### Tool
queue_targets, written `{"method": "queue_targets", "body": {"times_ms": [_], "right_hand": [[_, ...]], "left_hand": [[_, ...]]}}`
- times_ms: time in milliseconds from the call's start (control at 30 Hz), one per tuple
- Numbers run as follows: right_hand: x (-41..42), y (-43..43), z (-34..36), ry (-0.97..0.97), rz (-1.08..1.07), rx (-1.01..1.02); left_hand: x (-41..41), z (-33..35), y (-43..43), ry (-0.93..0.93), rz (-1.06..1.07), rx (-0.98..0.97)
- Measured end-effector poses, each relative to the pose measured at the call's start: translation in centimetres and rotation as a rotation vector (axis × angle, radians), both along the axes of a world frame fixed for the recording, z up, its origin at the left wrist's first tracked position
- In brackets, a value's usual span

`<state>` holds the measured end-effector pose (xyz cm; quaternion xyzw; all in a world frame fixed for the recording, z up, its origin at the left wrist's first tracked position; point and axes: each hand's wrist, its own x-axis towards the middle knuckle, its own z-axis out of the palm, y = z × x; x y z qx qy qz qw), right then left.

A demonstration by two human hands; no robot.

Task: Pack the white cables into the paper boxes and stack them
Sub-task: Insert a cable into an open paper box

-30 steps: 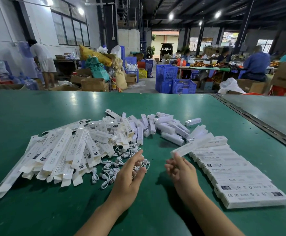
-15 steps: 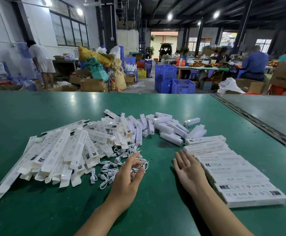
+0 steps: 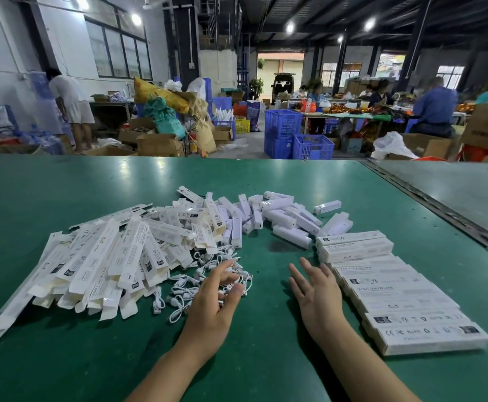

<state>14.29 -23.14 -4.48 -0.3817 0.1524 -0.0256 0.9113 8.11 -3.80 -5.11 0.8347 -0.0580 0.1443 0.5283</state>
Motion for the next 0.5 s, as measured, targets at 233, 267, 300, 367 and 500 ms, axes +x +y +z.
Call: {"method": "queue_targets", "body": {"times_ms": [233, 267, 300, 367, 500], "right_hand": [[0.65, -0.54, 0.09, -0.064, 0.045, -0.08], [0.66, -0.56, 0.02, -0.061, 0.03, -0.085], [0.59, -0.51, -0.13, -0.057, 0.007, -0.094], [0.38, -0.2, -0.46, -0.047, -0.039, -0.128], [0.39, 0.15, -0.5, -0.071, -0.043, -0.187]], "left_hand": [[-0.08, -0.05, 0.1, 0.008, 0.01, -0.008], [-0.08, -0.07, 0.11, 0.007, 0.012, -0.009], [-0.07, -0.06, 0.11, 0.005, 0.015, -0.009], [-0.11, 0.01, 0.15, 0.002, 0.026, -0.014], [-0.25, 0.19, 0.25, -0.018, 0.083, -0.005]]}}
